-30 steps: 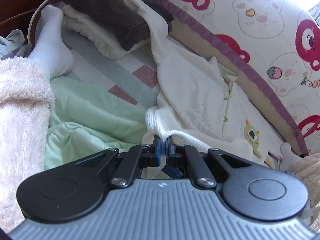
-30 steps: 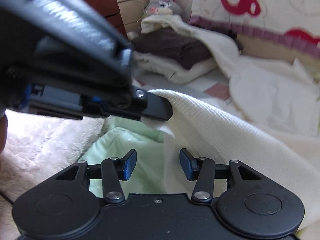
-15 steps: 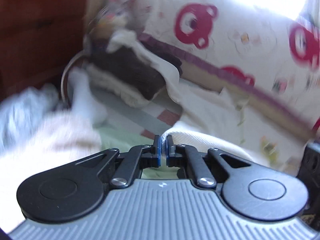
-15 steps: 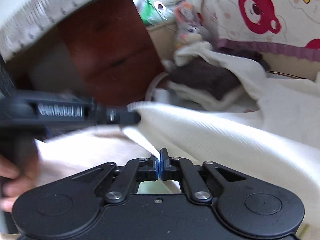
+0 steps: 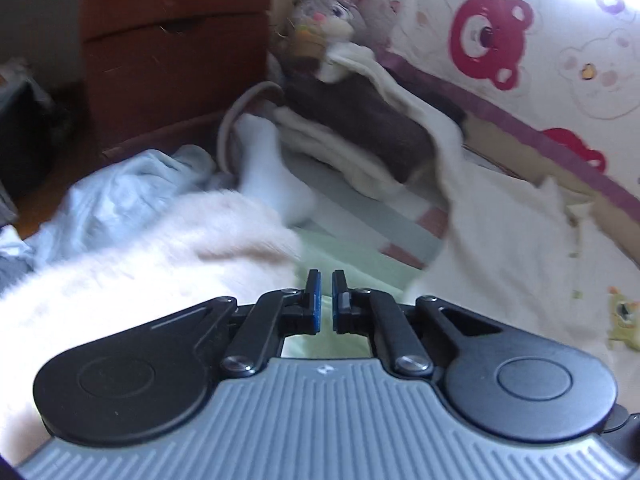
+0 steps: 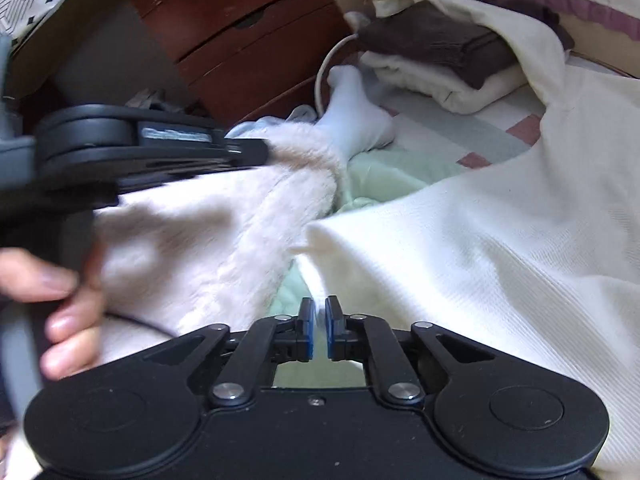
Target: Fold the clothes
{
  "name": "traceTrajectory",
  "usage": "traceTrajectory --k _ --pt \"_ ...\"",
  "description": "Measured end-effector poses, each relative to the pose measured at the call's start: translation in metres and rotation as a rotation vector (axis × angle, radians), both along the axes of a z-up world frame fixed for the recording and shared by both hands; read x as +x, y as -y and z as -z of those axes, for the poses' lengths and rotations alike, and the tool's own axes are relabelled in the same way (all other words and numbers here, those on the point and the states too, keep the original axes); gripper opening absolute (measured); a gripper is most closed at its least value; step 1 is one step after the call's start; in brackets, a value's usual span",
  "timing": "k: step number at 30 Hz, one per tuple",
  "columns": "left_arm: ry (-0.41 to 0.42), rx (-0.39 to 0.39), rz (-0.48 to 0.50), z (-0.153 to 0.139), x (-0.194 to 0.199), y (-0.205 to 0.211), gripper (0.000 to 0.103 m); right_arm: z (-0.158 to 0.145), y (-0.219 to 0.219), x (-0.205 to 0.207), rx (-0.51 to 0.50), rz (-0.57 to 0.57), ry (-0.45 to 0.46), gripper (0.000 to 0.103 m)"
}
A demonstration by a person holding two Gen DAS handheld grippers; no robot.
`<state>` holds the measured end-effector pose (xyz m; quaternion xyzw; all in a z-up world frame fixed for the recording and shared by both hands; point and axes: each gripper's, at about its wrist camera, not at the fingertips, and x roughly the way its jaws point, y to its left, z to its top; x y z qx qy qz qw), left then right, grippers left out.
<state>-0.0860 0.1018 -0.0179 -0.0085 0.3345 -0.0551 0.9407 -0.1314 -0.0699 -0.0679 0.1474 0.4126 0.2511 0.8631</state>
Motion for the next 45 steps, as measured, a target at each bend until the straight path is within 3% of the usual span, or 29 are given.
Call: traceTrajectory --k 3,5,7,11,16,20,21,22,23,24,25,29,32,36,39,42,43,45 --pt "0.013 0.101 0.090 0.004 -0.010 0.026 0.015 -0.015 0.018 -0.024 -0.049 -0.026 -0.015 0.046" --pt "0.001 0.127 0.163 0.007 -0.015 0.048 0.021 -0.027 0.038 -0.048 -0.182 0.011 -0.053 0.047" --pt "-0.033 0.061 0.256 0.008 -0.022 0.067 0.024 -0.036 0.073 -0.069 -0.290 0.112 -0.152 0.047" --pt "-0.184 -0.108 0.489 0.014 -0.035 0.115 0.034 -0.043 0.162 -0.118 -0.294 0.287 -0.323 0.047" --pt "-0.290 -0.088 0.654 0.022 -0.064 0.179 0.034 -0.019 0.220 -0.147 -0.393 0.363 -0.491 0.050" --pt "-0.309 0.063 0.670 0.029 -0.078 0.204 0.034 0.033 0.240 -0.148 -0.257 0.442 -0.646 0.065" --pt "-0.299 0.056 0.654 0.026 -0.076 0.206 0.034 0.049 0.245 -0.145 -0.209 0.472 -0.686 0.065" --pt "-0.290 0.049 0.638 0.023 -0.074 0.208 0.034 0.064 0.250 -0.142 -0.160 0.501 -0.725 0.056" --pt "-0.278 0.038 0.620 0.020 -0.071 0.210 0.034 0.072 0.252 -0.140 -0.145 0.511 -0.726 0.044" --pt "-0.265 0.021 0.598 0.017 -0.065 0.210 0.034 0.073 0.252 -0.138 -0.156 0.487 -0.697 0.018" --pt "-0.252 0.019 0.572 0.016 -0.059 0.210 0.034 0.066 0.251 -0.136 -0.176 0.463 -0.652 0.010" --pt "-0.254 0.070 0.511 0.028 -0.047 0.203 0.034 0.031 0.258 -0.134 -0.149 0.433 -0.515 0.010" --pt "-0.271 0.027 0.521 0.036 -0.043 0.193 0.034 0.019 0.273 -0.127 -0.103 0.471 -0.481 0.010" --pt "-0.182 0.005 0.565 0.045 -0.047 0.184 0.034 0.016 0.291 -0.106 -0.118 0.517 -0.462 0.009" --pt "-0.159 0.020 0.633 0.055 -0.054 0.181 0.034 0.020 0.305 -0.085 -0.144 0.550 -0.465 0.009" --pt "-0.226 -0.021 0.756 0.053 -0.065 0.181 0.037 0.028 0.320 -0.065 -0.165 0.582 -0.481 0.009" --pt "-0.255 -0.029 0.809 0.054 -0.070 0.182 0.047 0.030 0.325 -0.059 -0.149 0.593 -0.493 0.009" --pt "-0.300 0.000 0.892 0.059 -0.080 0.189 0.048 0.035 0.332 -0.050 -0.108 0.611 -0.522 0.009"
